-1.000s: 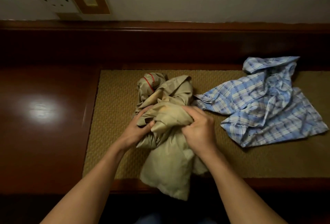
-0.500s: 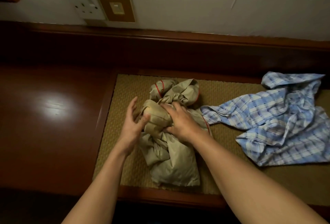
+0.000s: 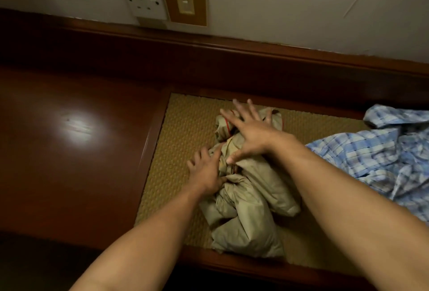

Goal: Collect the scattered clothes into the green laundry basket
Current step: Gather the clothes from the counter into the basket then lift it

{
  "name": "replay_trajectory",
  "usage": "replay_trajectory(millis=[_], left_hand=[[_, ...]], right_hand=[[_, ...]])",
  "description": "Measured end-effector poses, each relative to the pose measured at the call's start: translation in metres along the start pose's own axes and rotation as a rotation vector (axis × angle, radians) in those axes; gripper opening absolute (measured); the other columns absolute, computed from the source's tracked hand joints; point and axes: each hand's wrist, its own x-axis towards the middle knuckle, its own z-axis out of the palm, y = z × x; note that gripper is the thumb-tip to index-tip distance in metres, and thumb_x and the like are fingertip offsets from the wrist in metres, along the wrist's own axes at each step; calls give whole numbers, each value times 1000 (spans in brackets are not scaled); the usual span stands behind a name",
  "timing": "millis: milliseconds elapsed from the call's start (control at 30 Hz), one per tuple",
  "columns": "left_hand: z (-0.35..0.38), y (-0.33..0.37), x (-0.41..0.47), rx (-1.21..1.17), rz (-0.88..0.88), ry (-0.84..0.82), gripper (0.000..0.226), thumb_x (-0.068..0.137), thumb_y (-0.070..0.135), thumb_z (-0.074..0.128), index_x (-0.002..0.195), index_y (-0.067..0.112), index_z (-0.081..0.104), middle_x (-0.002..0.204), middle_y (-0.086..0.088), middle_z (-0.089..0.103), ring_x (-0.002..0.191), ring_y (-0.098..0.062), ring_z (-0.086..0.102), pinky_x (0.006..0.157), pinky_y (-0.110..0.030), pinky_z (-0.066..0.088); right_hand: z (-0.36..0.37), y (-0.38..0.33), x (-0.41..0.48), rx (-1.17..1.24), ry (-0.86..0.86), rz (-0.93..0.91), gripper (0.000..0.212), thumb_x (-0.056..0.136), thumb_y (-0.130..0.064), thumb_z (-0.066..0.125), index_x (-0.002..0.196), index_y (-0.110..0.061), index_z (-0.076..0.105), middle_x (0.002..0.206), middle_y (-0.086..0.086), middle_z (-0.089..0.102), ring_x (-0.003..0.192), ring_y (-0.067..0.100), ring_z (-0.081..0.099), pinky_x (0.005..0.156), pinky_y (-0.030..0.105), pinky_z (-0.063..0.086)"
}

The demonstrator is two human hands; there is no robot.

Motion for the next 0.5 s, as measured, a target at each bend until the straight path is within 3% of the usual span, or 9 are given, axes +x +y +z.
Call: replay_trajectory(millis=[67, 133, 233, 400, 500], left_hand=[[2, -3, 0, 4, -19, 22, 98, 80, 59, 71, 153, 40, 9, 152, -12, 20, 136, -37, 24, 106, -59, 27], [4, -7, 2, -19, -35, 23, 90, 78, 61, 71, 149, 40, 19, 150, -11, 23, 134, -36, 27, 105, -59, 29], [5, -12, 5, -66, -46, -19, 84, 81, 59, 69, 148, 35, 25, 152, -10, 19, 135, -35, 23, 107, -58, 24], [8, -16, 5, -124, -25, 28, 73, 84, 53, 62, 146, 38, 27, 142, -7, 27, 126, -33, 28, 101, -52, 26], [6, -15, 6, -158, -28, 15, 78, 82, 49, 66, 148, 42, 25, 145, -7, 27, 128, -34, 28, 103, -53, 26]], right_hand=[[6, -3, 11, 59, -150, 12, 131, 56, -85, 71, 154, -52, -9, 169, -7, -10, 154, 33, -12, 116, 69, -1], [10, -8, 3, 80, -211, -3, 124, 60, -85, 69, 156, -49, 0, 169, -4, 1, 155, 31, 2, 121, 56, 11], [23, -13, -27, 135, -260, -13, 128, 58, -83, 73, 155, -49, -4, 169, -5, -9, 155, 27, -3, 124, 49, 13], [73, -39, -50, -12, -318, 103, 160, 44, -73, 87, 142, -49, -38, 156, -3, -43, 144, 34, -35, 113, 77, 2], [96, -49, -43, -94, -217, 149, 164, 46, -62, 92, 142, -45, -40, 156, 2, -44, 145, 42, -32, 107, 82, 8]])
